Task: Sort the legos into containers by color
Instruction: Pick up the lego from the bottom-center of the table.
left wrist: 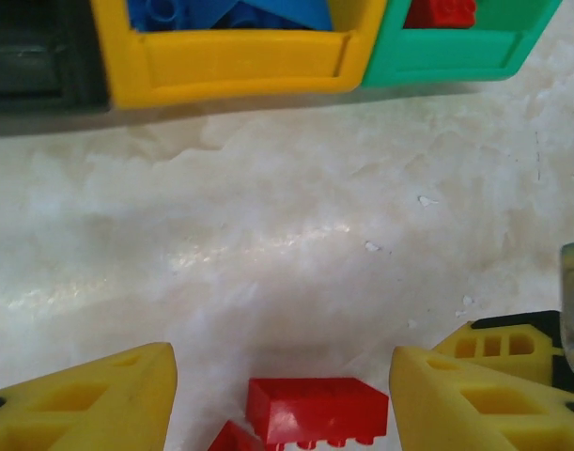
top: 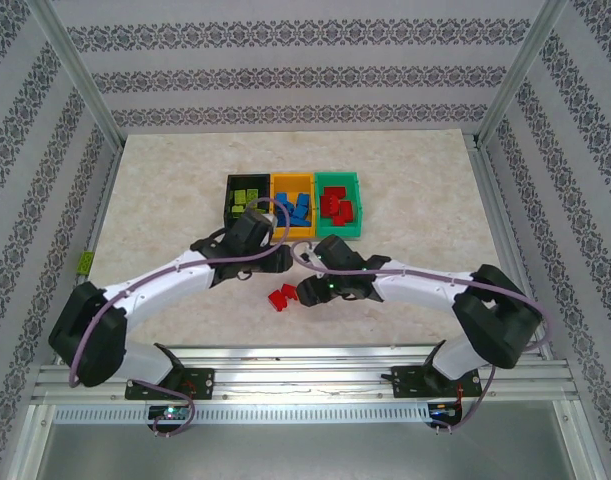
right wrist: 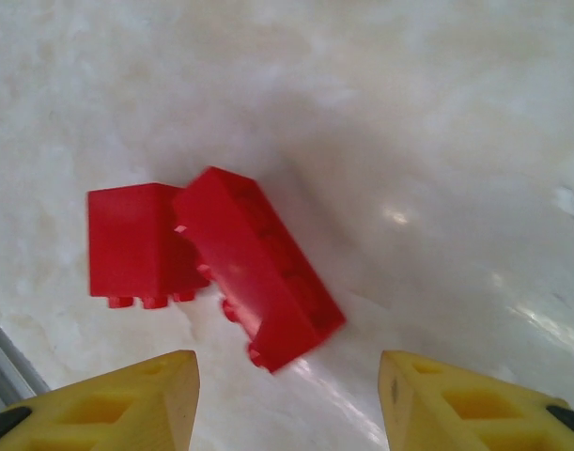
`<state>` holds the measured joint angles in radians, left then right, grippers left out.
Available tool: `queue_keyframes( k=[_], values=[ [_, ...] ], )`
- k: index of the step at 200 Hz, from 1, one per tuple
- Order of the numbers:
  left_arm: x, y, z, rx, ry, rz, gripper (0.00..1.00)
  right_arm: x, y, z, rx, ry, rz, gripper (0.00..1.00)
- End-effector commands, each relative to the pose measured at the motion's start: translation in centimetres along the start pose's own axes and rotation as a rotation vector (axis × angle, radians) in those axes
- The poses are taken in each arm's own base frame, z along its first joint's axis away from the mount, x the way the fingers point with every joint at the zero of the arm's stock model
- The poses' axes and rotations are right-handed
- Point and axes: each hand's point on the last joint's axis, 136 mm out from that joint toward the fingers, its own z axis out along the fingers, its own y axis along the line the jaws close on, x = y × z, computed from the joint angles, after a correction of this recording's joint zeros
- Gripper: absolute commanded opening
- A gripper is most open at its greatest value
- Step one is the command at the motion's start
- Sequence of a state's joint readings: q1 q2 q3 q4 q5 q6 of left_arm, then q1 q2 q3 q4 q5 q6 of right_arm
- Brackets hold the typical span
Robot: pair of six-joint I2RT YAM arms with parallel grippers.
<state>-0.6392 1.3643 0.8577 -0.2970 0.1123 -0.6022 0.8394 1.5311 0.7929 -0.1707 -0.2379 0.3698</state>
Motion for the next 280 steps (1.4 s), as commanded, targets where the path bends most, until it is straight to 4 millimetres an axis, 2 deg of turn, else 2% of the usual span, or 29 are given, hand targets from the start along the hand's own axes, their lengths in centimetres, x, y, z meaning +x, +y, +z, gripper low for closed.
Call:
queue_keyframes(
  k=[1, 54, 92, 148, 202, 243, 280],
  values=[
    [-0.9, 0.7, -1.2, 0.011, -0.097, -0.079, 0.61, 0.0, 1.2, 0.9, -0.017, 0.045, -0.081, 0.54],
    [1.8, 4.3, -3.0, -0.043, -0.142, -0.150, 0.61, -0.1, 0.9, 1.7, 0.034, 0.077, -0.133, 0.54],
    [3.3, 5.8, -3.4, -0.056, -0.150, -0.192, 0.61, -0.2, 0.7, 2.1, 0.050, 0.091, -0.147, 0.54],
    [3.6, 6.0, -3.3, -0.056, -0.148, -0.204, 0.61, 0.2, 1.5, 3.5, 0.081, 0.127, -0.193, 0.52],
    [3.0, 5.6, -3.3, -0.051, -0.148, -0.192, 0.61, 0.3, 1.4, 3.6, 0.101, 0.130, -0.205, 0.30],
    [3.0, 5.4, -2.9, -0.041, -0.146, -0.193, 0.61, -0.8, 1.9, 2.6, 0.102, 0.100, -0.212, 0.22],
    [2.9, 5.1, -2.4, -0.030, -0.133, -0.191, 0.61, -2.8, 2.8, 0.6, 0.077, 0.014, -0.204, 0.19]
  ],
)
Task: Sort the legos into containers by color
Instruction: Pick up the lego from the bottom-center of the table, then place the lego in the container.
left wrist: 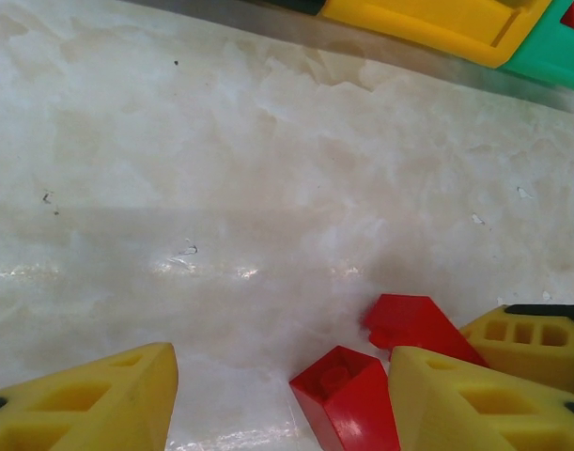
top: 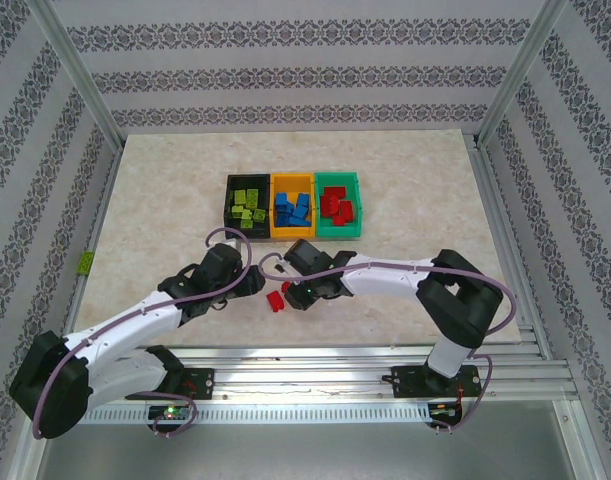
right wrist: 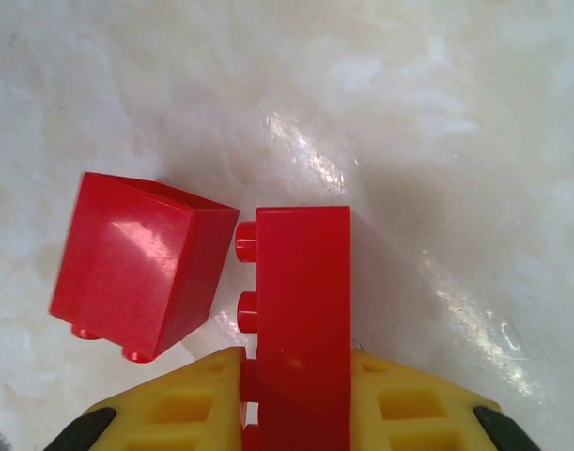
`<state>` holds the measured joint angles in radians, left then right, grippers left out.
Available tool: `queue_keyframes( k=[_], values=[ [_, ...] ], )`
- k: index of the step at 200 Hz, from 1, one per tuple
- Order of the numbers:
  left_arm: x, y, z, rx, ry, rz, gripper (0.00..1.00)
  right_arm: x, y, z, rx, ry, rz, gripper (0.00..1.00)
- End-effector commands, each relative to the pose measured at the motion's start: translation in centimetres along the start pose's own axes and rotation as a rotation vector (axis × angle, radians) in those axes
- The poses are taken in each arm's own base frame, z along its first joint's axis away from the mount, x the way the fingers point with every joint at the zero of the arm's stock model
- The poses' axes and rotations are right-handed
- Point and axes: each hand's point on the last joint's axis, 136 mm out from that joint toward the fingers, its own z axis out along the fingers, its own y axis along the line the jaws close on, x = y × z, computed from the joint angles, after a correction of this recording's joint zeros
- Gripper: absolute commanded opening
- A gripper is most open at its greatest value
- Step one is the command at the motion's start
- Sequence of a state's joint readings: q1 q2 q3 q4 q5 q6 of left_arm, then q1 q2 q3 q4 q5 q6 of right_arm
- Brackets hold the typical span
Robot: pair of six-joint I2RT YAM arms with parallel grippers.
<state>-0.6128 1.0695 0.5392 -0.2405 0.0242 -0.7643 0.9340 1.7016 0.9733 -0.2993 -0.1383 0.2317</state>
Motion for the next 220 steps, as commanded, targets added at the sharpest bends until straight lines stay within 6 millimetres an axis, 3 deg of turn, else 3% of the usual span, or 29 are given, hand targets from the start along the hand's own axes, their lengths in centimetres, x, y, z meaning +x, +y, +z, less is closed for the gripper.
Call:
queue_keyframes(
  k=[1, 30, 78, 136, 182, 220],
  values=[
    [-1.5, -1.0, 0.0, 0.035, -0.037, -0.011, 0.61, -2.7, 0.6, -2.8, -0.003, -0.100, -0.003, 0.19],
    [-1.4, -1.4, 0.3, 0.045, -0.024, -0.009, 0.61, -4.1, 0.2, -4.9, -0.028, -0.174, 0.030, 0.18],
    [-0.6, -2.1, 0.5, 0.100, 0.009, -0.008, 0.61, -6.5, -3.0, -8.5, -0.034, -0.319, 0.147, 0.18],
    [1.8, -2.1, 0.5, 0.134, 0.108, -0.022, 0.62, -9.7, -9.5, -12.2, 0.048, -0.510, 0.334, 0.18],
    [3.5, -1.7, 0.0, 0.137, 0.181, -0.018, 0.63, -12.0, -15.3, -13.4, 0.171, -0.575, 0.438, 0.19],
    [4.4, -1.7, -0.4, 0.154, 0.215, -0.026, 0.63, -14.0, -20.1, -13.3, 0.166, -0.586, 0.529, 0.22]
  ],
)
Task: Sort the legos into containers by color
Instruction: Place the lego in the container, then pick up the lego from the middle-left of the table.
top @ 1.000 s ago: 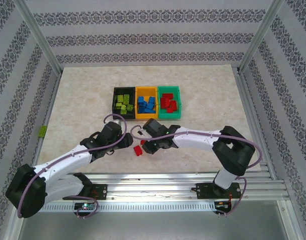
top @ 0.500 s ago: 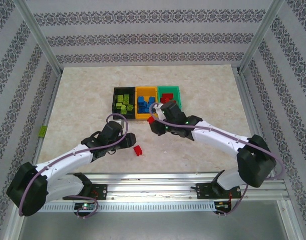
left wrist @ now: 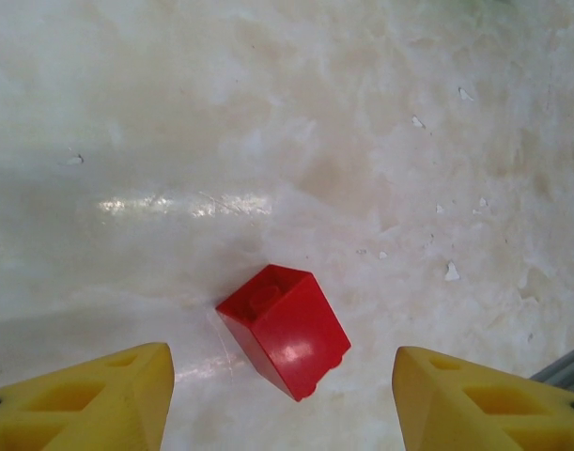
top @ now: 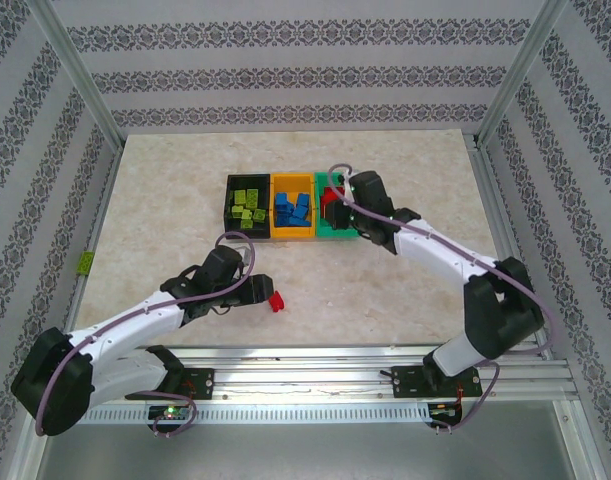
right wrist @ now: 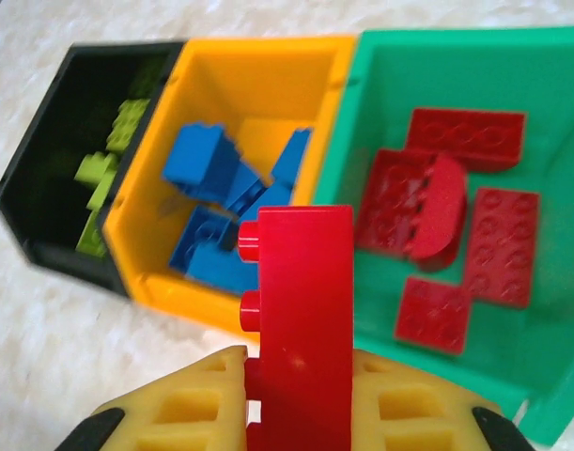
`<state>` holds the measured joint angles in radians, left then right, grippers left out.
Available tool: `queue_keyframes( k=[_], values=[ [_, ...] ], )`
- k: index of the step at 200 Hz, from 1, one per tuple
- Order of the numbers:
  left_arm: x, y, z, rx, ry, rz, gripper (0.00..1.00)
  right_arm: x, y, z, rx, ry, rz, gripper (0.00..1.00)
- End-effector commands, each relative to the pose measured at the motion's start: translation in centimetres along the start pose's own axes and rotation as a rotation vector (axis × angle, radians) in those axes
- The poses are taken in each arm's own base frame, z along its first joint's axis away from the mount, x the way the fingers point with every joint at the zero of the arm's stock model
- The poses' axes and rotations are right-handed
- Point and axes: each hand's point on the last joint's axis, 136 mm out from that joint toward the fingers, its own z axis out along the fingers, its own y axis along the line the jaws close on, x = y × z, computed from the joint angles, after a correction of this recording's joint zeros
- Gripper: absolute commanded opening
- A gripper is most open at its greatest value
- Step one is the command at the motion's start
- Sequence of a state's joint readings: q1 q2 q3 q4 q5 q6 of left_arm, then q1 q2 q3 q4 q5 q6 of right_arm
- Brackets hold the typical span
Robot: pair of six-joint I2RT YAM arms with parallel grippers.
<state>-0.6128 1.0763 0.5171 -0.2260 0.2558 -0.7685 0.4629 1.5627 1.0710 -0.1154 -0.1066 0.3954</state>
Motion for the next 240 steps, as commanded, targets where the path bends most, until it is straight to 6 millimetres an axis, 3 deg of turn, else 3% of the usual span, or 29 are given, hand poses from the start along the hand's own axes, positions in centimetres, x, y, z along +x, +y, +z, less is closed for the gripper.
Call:
queue_keyframes(
  k=[1, 20, 61, 85, 162, 199, 240],
  values=[
    [1.1, 0.6, -0.3, -0.001, 0.043, -0.025, 0.63, -3.1, -1.4, 1.2, 0.001, -0.042, 0.056, 0.23],
    [1.5, 0.5, -0.3, 0.009, 0.055, -0.031, 0.63, -3.9, -2.5, 2.3, 0.004, -0.028, 0.078, 0.36],
    [1.5, 0.6, -0.3, 0.006, 0.060, -0.028, 0.64, -2.7, -2.2, 2.1, -0.033, -0.018, 0.076, 0.44],
    [1.2, 0.4, -0.2, 0.015, 0.049, -0.022, 0.66, -0.3, -2.5, 1.7, -0.026, 0.022, 0.052, 0.45],
    [1.9, 0.5, 2.0, -0.004, 0.141, -0.029, 0.69, 5.7, -4.8, -3.0, 0.053, 0.046, 0.046, 0.46],
    [2.3, -0.3, 3.1, -0.012, 0.205, -0.019, 0.71, 7.6, -6.2, -4.0, 0.108, 0.047, 0.047, 0.47],
    [2.4, -0.4, 2.9, -0.093, 0.244, -0.008, 0.72, 8.7, -6.2, -3.9, 0.104, 0.097, 0.015, 0.48]
  ],
)
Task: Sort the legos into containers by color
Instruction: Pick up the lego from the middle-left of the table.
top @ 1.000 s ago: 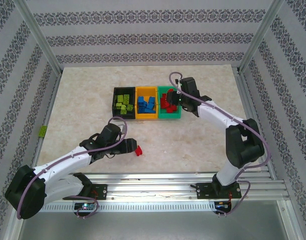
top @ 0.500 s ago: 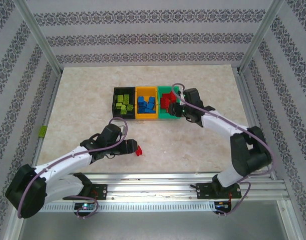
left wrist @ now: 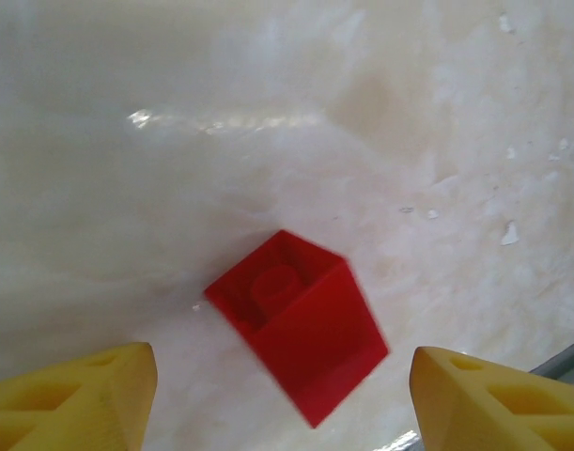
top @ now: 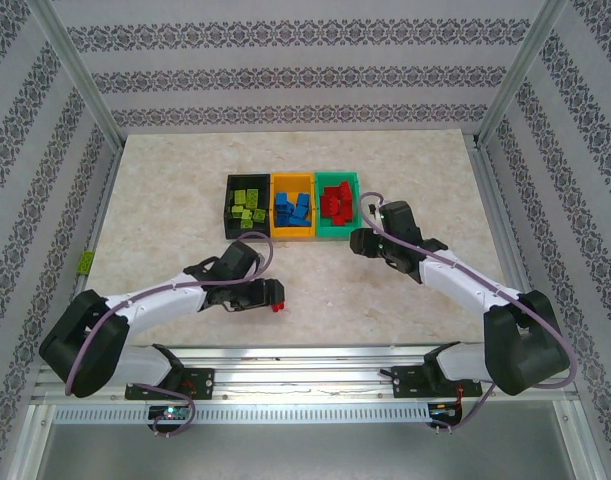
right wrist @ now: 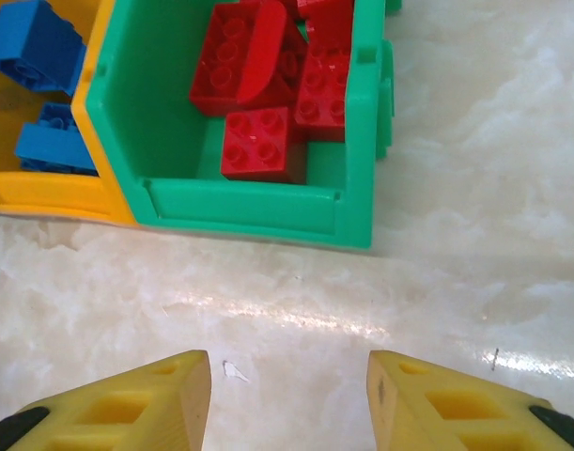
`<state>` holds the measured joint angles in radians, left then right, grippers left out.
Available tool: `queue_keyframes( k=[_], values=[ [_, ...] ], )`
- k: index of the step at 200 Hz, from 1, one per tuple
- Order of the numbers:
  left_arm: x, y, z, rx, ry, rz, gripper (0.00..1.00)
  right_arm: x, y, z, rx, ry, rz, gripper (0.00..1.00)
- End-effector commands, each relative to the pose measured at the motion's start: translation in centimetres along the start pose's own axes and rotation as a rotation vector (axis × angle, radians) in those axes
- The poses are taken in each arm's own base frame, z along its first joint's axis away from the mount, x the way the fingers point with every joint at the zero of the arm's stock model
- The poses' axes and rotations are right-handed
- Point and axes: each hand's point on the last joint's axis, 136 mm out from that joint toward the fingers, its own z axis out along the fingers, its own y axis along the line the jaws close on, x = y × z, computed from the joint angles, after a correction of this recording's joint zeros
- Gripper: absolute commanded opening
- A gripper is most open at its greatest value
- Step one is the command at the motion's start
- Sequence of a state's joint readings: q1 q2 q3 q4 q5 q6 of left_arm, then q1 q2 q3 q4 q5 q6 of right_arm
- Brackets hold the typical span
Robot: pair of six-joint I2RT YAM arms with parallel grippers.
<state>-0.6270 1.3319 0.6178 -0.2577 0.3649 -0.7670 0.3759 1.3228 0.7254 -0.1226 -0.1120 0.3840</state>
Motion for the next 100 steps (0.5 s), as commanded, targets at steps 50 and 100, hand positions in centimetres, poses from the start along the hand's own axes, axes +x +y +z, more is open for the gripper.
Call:
queue_keyframes(
  k=[50, 100],
  values=[
    [0.8, -0.1, -0.4, -0.188, 0.089, 0.046, 0.72, 1.9, -0.7, -0.1, 0.030, 0.044, -0.057, 0.49],
    [0.6, 0.4, 0.2, -0.300, 0.109, 0.077, 0.72, 3.7, -2.1, -0.4, 0.076, 0.075, -0.073, 0.49]
  ],
)
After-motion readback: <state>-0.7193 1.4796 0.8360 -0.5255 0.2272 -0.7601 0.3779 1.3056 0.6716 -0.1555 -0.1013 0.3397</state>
